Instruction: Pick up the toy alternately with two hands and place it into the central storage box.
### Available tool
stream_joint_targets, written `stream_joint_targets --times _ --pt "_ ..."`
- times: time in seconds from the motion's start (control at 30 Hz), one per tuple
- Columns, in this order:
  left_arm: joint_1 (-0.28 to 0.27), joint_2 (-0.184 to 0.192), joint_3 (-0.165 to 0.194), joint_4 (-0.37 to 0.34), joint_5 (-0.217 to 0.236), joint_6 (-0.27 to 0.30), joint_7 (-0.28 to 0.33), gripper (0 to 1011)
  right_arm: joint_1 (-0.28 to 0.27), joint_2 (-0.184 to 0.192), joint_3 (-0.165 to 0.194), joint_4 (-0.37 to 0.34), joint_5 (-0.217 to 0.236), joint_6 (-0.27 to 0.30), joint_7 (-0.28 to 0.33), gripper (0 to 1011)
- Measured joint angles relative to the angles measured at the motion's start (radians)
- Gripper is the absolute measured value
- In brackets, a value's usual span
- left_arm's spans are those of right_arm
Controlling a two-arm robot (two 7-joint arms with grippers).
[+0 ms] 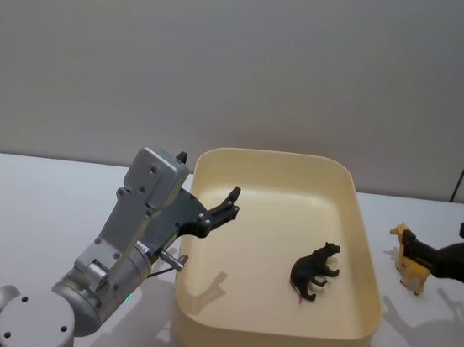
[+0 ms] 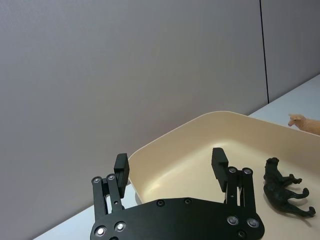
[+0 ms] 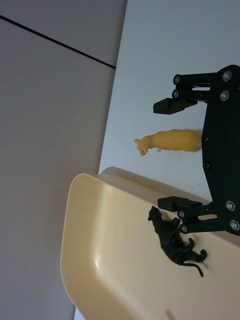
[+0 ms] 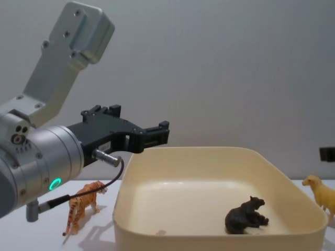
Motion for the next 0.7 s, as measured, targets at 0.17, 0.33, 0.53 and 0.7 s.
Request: stream_joint_targets --times 0.17,0.33,0.53,0.7 --pt "0.000 0.000 0.000 0.000 0.000 0.000 0.000 1002 -0.012 0.004 0.003 0.009 -0.001 0.010 -0.011 1001" --pt "0.000 0.000 0.000 0.000 0.000 0.000 0.000 1002 -0.009 -0.002 -0.002 0.043 -0.016 0.011 -0.014 1001" --pt "0.000 0.000 0.000 0.000 0.000 0.000 0.000 1002 0.007 -0.014 -0.011 0.085 -0.037 0.004 -0.014 1001" --pt "0.000 0.000 0.000 0.000 0.000 0.000 0.000 1002 0.031 -0.029 -0.021 0.133 -0.059 -0.009 -0.010 1001"
